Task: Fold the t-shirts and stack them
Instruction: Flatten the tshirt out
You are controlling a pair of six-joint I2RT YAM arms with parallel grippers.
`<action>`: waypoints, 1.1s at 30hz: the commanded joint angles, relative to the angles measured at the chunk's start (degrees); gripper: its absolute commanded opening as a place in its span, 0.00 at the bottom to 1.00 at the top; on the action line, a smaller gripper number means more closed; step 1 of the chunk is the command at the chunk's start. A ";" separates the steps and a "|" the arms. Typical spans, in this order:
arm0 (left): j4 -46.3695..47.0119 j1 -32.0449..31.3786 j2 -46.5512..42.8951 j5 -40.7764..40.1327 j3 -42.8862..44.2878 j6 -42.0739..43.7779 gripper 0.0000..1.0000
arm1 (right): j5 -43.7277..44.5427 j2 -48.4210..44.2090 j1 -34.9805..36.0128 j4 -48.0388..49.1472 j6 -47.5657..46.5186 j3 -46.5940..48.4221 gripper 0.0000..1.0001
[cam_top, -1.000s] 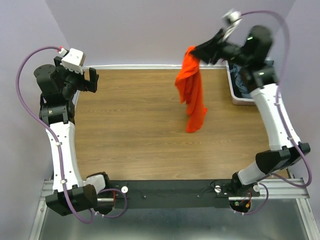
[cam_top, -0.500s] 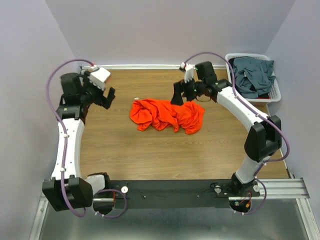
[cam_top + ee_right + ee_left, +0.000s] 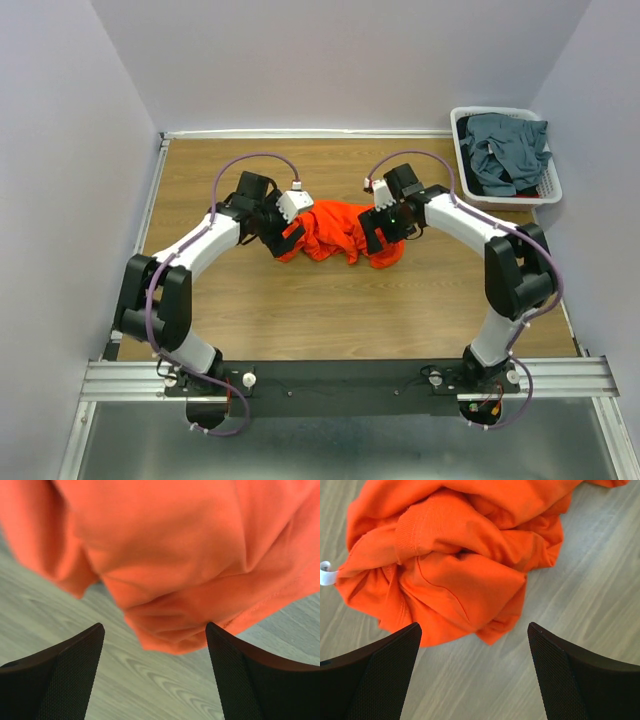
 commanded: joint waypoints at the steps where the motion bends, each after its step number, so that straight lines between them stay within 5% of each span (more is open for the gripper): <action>1: 5.70 -0.98 4.44 -4.89 1.51 -1.64 0.95 | 5.60 3.94 -0.20 0.39 -1.09 -1.21 0.86; 6: 6.85 -1.17 9.28 -8.49 1.95 -1.48 0.82 | 7.28 5.62 -2.13 0.75 -1.00 -1.21 0.70; 9: 5.71 -0.99 10.08 -8.77 1.51 -0.33 0.49 | 6.31 5.80 -5.46 0.57 -0.39 -1.30 0.50; 10: 5.45 -0.90 9.82 -8.68 1.34 -0.15 0.49 | 5.96 5.71 -5.48 0.57 -0.30 -1.30 0.50; 12: 4.31 -0.03 9.12 -7.71 0.99 0.46 0.30 | 5.08 4.57 -7.14 0.31 -0.38 -1.56 0.30; 14: 2.90 1.11 7.36 -7.45 0.46 1.25 0.00 | 4.38 3.08 -8.11 -0.48 -0.56 -1.74 0.14; 16: 1.41 3.75 5.08 -7.10 -0.24 2.65 0.00 | 4.38 0.10 -8.55 -1.44 -1.17 -2.00 0.00; 26: -7.38 17.28 -3.98 -4.98 -0.42 13.45 0.00 | 0.69 -11.86 -11.10 -6.72 -4.34 -0.69 0.01; 33: -5.38 24.06 2.67 -8.32 2.21 14.80 0.00 | -1.07 -5.47 -15.23 -7.25 -4.96 3.70 0.00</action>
